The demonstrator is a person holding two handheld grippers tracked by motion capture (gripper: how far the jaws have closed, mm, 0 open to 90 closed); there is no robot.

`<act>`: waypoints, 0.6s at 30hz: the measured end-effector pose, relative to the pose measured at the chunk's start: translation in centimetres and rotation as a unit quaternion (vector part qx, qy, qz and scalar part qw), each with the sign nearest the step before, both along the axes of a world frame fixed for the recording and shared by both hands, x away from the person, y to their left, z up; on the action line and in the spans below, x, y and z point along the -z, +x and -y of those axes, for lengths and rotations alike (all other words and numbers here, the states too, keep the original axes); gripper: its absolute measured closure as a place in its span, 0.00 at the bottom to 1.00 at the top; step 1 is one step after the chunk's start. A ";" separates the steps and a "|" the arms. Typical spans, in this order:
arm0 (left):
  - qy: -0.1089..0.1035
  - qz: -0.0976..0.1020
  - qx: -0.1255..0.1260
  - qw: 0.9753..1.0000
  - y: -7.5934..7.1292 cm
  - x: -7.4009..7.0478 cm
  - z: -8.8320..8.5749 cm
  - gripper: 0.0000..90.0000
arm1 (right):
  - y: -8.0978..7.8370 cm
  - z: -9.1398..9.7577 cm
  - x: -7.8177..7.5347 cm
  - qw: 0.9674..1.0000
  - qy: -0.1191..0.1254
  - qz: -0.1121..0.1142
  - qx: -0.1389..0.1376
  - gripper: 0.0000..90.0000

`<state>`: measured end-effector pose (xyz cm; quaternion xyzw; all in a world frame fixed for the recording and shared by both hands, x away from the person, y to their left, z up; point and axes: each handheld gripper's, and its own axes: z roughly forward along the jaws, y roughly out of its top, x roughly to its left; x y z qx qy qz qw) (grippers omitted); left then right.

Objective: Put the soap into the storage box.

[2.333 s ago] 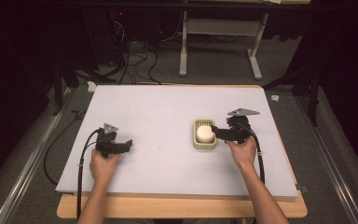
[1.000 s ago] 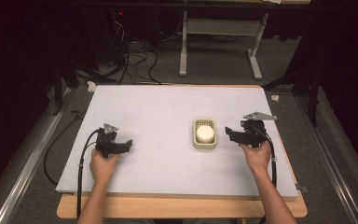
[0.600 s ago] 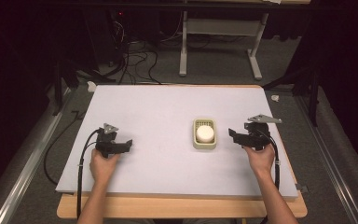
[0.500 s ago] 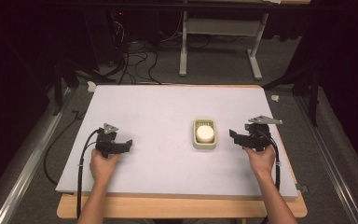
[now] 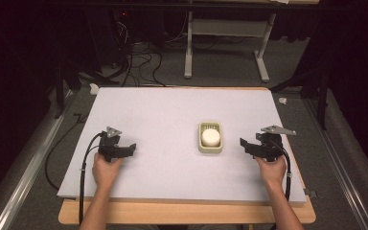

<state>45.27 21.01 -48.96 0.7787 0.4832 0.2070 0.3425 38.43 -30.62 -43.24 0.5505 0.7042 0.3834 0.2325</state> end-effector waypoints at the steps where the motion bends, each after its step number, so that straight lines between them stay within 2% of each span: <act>1: 0.000 0.000 0.000 1.000 0.0 0.0 0.0 0.17 | -0.1 0.1 0.1 1.000 0.001 0.003 0.000 0.31; 18: 0.000 0.000 0.000 1.000 0.0 0.0 0.0 0.17 | -1.0 0.5 1.4 1.000 0.011 -0.005 0.008 0.31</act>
